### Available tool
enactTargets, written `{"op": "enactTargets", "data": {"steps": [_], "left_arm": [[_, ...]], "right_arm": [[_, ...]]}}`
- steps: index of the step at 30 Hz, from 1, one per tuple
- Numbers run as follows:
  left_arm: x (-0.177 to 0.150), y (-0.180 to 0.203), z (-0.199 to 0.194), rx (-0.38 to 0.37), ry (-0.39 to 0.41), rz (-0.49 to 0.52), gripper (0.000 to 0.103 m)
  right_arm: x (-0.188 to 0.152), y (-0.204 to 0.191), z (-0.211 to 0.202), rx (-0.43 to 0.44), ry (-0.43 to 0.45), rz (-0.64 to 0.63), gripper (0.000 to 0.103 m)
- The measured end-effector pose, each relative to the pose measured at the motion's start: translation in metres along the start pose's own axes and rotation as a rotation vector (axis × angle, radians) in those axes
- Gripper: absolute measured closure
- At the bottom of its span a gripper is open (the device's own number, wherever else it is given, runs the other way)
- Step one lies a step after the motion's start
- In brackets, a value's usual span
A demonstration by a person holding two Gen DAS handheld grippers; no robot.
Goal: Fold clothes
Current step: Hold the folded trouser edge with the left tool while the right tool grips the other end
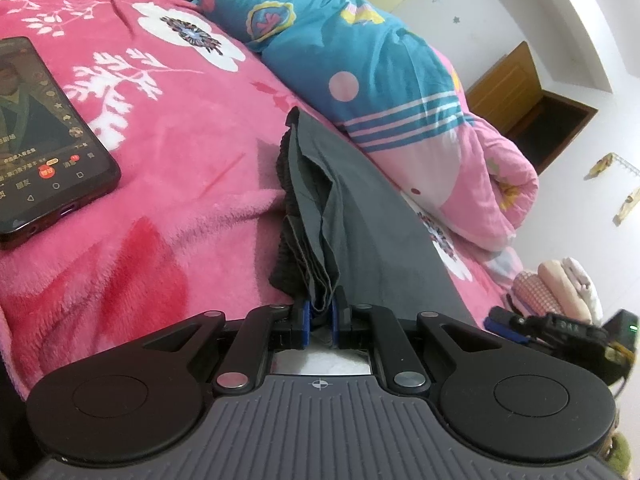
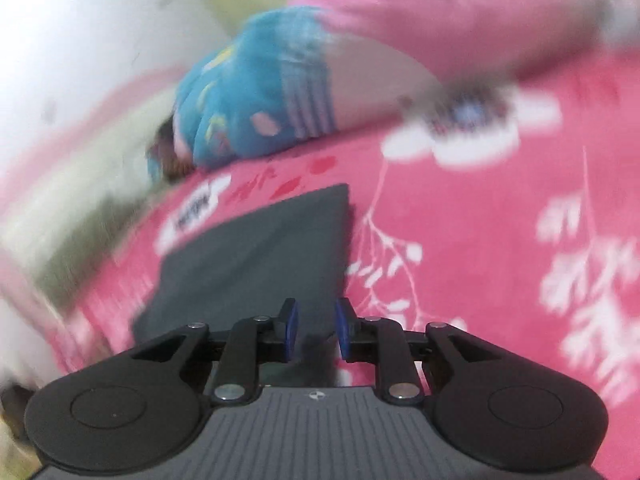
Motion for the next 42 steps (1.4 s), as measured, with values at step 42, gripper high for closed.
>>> {"op": "enactTargets", "data": {"steps": [42], "left_arm": [[0.003, -0.001, -0.016, 0.038, 0.022, -0.035, 0.083]], "right_arm": [[-0.06, -0.074, 0.024, -0.01, -0.055, -0.491, 0.095]]}}
Point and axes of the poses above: each gripper's, at about its wrist camera, not at the fingertips, and z roughly the way its jaws point, y to its right, x to its top, the point moved 3 cm from there along z, roughly the way its jaws point, and after that the axes turned 6 degrees about -z, right-handed, at the moved point
